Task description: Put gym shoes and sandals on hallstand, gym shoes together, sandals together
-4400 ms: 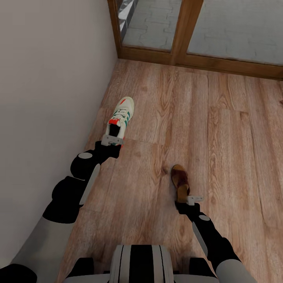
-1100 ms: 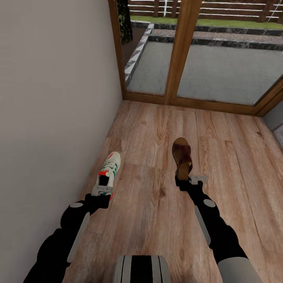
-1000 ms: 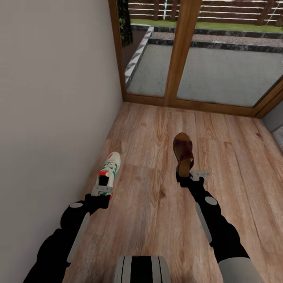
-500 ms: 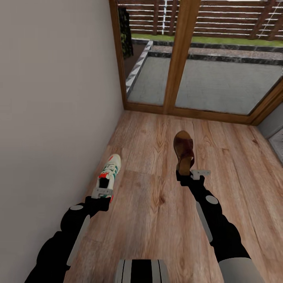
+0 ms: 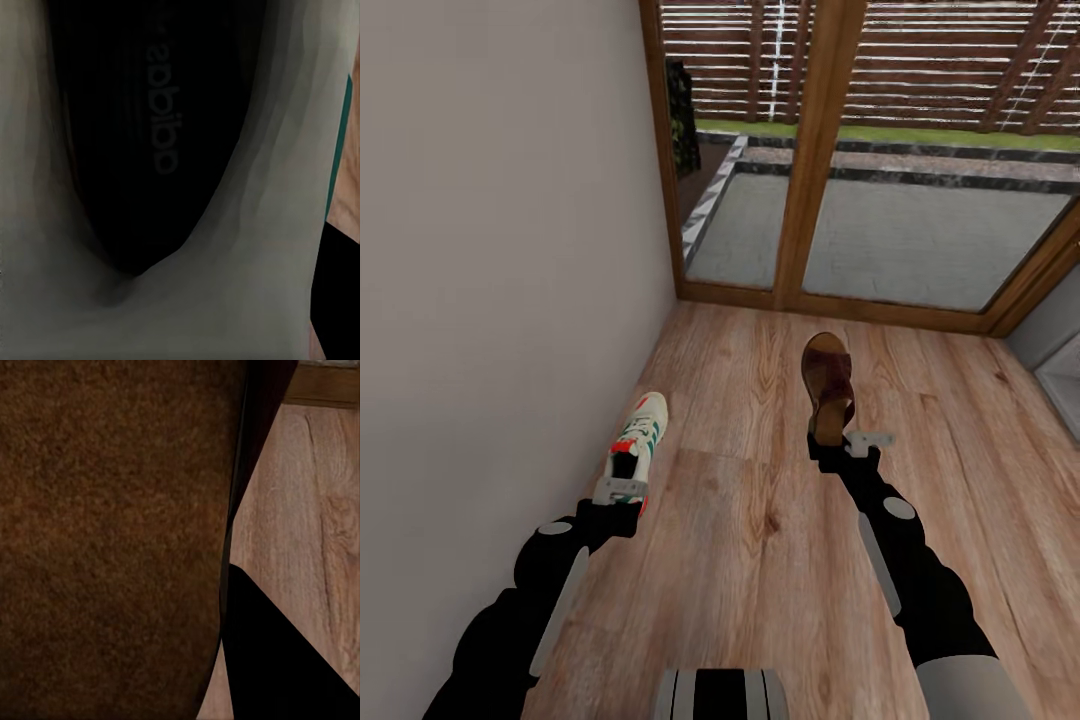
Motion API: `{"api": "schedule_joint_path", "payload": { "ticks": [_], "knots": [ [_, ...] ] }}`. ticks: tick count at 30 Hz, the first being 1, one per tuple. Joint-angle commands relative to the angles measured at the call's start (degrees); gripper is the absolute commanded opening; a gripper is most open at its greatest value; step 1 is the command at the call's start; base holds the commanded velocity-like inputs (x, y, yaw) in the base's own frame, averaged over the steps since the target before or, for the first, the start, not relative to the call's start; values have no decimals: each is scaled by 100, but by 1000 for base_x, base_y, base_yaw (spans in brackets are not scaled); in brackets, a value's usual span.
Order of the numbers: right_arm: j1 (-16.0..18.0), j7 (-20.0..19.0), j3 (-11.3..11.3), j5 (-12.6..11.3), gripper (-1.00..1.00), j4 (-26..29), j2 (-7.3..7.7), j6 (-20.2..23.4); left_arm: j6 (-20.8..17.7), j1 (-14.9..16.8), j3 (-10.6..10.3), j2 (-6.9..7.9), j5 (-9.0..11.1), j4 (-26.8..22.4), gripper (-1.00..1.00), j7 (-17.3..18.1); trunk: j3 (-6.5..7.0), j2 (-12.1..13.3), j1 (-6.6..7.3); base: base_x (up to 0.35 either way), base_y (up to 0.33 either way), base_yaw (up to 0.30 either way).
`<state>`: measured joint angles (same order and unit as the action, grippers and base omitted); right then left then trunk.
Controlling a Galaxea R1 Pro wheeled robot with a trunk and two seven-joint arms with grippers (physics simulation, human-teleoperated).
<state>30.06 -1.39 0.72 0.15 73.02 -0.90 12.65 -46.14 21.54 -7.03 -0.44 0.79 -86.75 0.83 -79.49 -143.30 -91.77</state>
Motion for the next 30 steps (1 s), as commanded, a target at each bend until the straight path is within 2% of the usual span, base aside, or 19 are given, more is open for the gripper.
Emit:
{"api": "schedule_joint_path", "payload": {
  "ticks": [1,4,10,30],
  "knots": [
    [0,7,-1,-17,-100,0,1,0,0,0,0,0,0,-3,-100,4,23,2,2,0,0,0],
    [0,10,-1,-16,-100,-1,-4,0,0,-2,1,-3,0,0,-100,10,89,6,10,0,0,0],
    [0,13,-1,-15,-100,0,-6,0,0,-4,-8,1,-11,0,-100,-4,182,206,120,0,0,-73],
    [0,16,-1,-15,-100,2,-6,193,-2,-1,1,1,-3,2,-100,-4,245,206,120,0,0,-259]
  ]
}}
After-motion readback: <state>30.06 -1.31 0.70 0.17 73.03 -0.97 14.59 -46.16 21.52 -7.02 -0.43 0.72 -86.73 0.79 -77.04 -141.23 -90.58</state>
